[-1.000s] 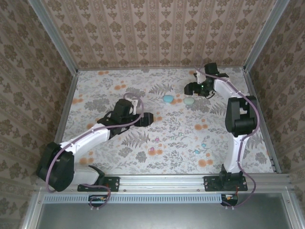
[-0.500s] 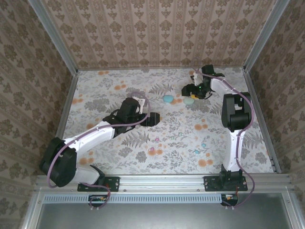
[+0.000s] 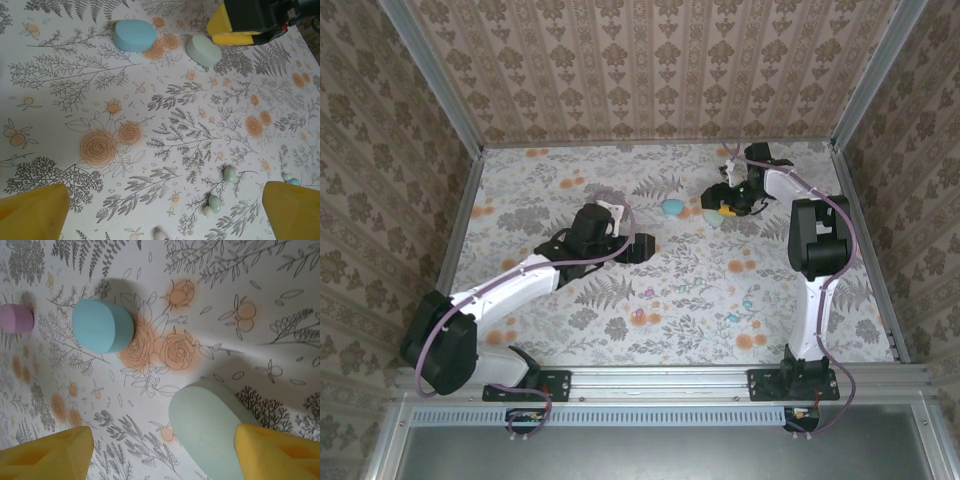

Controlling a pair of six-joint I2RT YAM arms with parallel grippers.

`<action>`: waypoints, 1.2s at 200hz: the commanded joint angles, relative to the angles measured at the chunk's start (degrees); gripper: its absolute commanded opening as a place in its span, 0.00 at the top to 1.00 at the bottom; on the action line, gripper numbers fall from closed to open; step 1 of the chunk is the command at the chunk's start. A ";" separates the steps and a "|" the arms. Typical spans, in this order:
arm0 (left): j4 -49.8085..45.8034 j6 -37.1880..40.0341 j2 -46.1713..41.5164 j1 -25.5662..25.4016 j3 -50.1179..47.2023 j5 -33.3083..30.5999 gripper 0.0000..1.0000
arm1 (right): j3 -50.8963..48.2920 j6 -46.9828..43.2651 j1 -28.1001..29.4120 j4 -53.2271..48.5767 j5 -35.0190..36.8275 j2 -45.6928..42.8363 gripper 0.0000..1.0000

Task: Insert the wireless bluetooth earbuds into the charging case

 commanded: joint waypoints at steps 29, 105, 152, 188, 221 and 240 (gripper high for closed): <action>-0.74 0.90 -1.39 -0.42 0.68 -1.05 0.00 | 0.95 -0.49 0.22 -0.25 7.08 -3.91 0.25; -0.78 0.94 -1.41 -0.42 0.58 -1.95 0.00 | -0.40 -6.52 6.11 -1.66 27.21 -3.23 0.24; -1.13 1.20 -1.23 -0.41 0.79 -2.03 0.00 | 0.58 -11.42 9.10 -2.84 32.90 -1.09 0.25; -1.20 0.90 -1.28 -0.38 0.64 -2.18 0.00 | 0.90 -11.92 9.47 -2.95 34.43 -0.18 0.26; -1.13 1.00 -1.21 -0.38 0.67 -2.31 0.00 | 1.10 -12.05 9.52 -3.17 34.22 0.88 0.28; -1.13 1.02 -0.98 -0.39 0.86 -2.32 0.00 | 1.17 -12.04 9.55 -3.36 33.79 1.55 0.30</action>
